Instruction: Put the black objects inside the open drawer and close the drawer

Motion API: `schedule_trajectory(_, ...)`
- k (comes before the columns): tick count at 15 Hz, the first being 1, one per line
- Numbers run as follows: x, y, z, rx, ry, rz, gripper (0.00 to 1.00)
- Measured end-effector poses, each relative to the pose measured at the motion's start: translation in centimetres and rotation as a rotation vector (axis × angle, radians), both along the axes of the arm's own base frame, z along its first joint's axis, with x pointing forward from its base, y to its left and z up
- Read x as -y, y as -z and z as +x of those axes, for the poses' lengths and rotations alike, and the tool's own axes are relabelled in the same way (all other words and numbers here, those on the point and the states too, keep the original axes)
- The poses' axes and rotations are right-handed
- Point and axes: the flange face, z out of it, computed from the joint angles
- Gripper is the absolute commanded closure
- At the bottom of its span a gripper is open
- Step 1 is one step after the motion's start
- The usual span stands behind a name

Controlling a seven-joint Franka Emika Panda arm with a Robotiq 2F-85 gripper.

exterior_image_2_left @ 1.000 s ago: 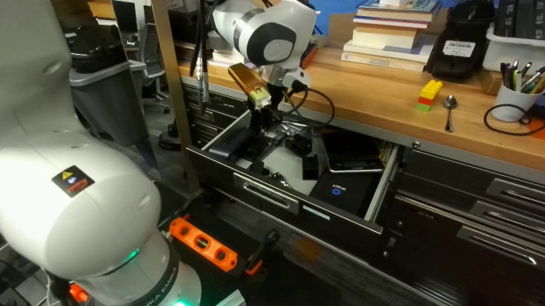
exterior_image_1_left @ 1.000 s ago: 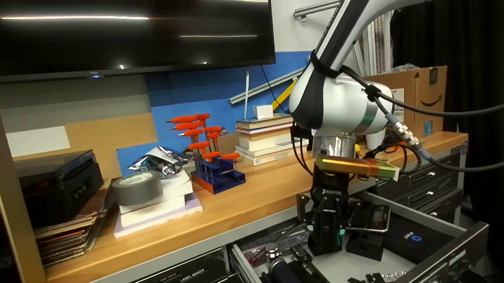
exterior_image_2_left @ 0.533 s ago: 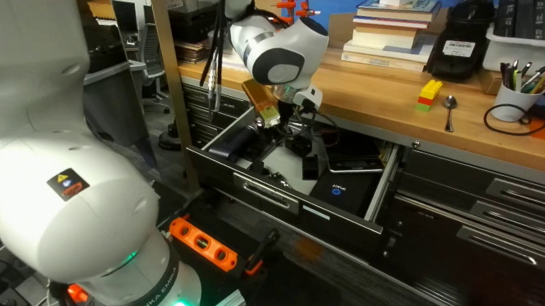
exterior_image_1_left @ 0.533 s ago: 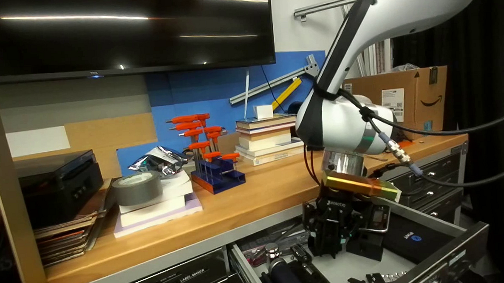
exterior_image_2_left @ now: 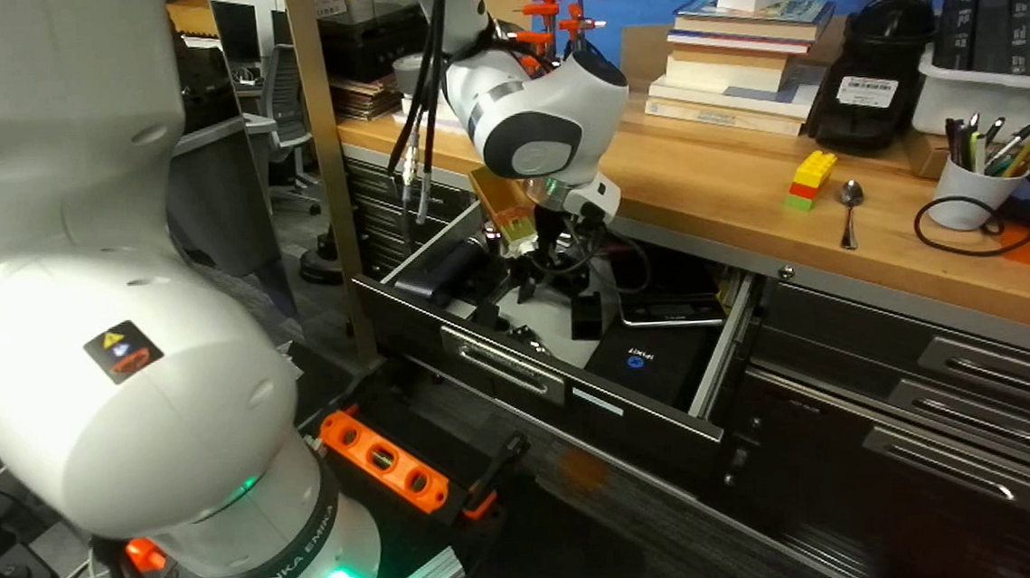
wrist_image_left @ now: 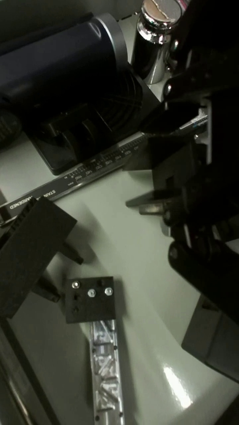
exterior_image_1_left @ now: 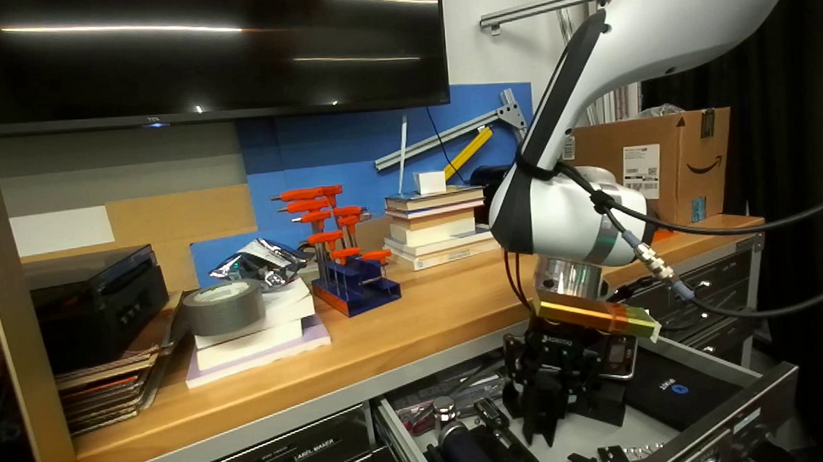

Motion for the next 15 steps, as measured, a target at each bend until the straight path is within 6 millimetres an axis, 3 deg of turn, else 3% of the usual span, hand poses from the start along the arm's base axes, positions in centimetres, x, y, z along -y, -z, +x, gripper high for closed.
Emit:
schedule_trajectory(2,0.2,0.0,0.0,0.004,0.006,-0.003,0.00)
schedule_trajectory(10,0.8,-0.7,0.5,0.029,0.011,-0.032,0.00)
schedule_trajectory(15,-2.1,-2.8,1.0,0.022,-0.106,-0.192,0.00)
